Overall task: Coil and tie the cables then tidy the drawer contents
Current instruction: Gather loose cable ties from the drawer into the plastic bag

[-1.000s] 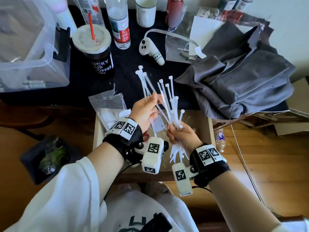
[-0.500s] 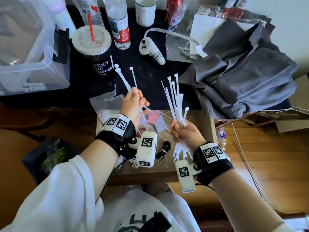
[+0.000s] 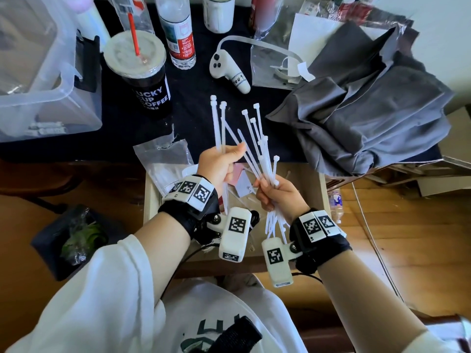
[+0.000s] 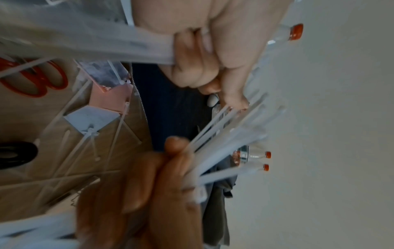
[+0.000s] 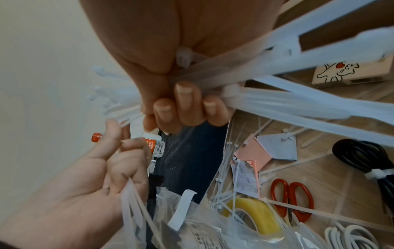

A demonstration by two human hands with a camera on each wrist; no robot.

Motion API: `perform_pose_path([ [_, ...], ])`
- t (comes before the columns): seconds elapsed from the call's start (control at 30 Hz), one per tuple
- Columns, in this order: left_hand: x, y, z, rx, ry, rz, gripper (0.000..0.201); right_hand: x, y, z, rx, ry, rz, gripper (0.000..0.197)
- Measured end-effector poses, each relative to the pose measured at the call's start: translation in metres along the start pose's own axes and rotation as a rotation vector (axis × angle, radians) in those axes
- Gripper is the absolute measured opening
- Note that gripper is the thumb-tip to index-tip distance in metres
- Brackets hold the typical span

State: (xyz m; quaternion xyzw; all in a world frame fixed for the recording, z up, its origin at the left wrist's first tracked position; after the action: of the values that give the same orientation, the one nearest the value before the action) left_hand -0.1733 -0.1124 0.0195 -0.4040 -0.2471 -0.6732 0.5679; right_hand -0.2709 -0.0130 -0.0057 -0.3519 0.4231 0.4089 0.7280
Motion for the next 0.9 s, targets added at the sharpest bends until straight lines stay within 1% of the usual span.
perform_pose_path([
  [0.1, 0.006, 0.01, -0.005, 0.047, -0.014, 0.014, 0.011, 0.0, 0.009, 0.0, 0.045, -0.009, 0.069, 0.022],
  [0.23, 0.011, 0.005, 0.002, 0.004, -0.032, -0.035, 0.012, 0.001, 0.012, 0.0, 0.054, -0.047, 0.105, 0.024],
  [0.3, 0.009, 0.005, 0.004, 0.0, -0.041, -0.071, 0.01, 0.001, 0.01, 0.0, 0.05, -0.055, 0.106, 0.024],
  [0.47, -0.003, 0.002, 0.003, -0.028, -0.009, -0.079, 0.004, 0.001, 0.002, 0.002, 0.036, -0.063, 0.133, 0.023],
  [0.6, 0.004, 0.013, -0.004, 0.058, -0.04, -0.052, 0.007, 0.002, 0.007, 0.0, 0.102, -0.046, 0.185, 0.024],
  [0.7, 0.01, 0.033, -0.015, 0.153, -0.073, -0.036, 0.009, 0.011, 0.021, -0.003, 0.163, -0.072, 0.201, 0.029],
  [0.8, 0.013, 0.055, -0.022, 0.247, -0.078, 0.023, 0.009, 0.022, 0.033, -0.004, 0.22, -0.134, 0.093, 0.032],
  [0.9, 0.012, 0.069, -0.023, 0.288, -0.063, 0.159, 0.008, 0.027, 0.041, -0.007, 0.267, -0.162, -0.01, 0.034],
])
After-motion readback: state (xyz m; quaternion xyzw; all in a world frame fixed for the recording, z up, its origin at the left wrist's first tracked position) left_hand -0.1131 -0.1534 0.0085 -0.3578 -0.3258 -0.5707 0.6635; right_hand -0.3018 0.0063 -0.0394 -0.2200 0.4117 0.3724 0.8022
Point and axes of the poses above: each hand's wrist, its own z-axis away from the middle knuckle, its own y-axis out of the back of the hand, x = y × z, the point moved 9 cm from there along -z, towards the middle knuckle, and after that the axes turned 9 degrees about x, right-handed, at the moved point
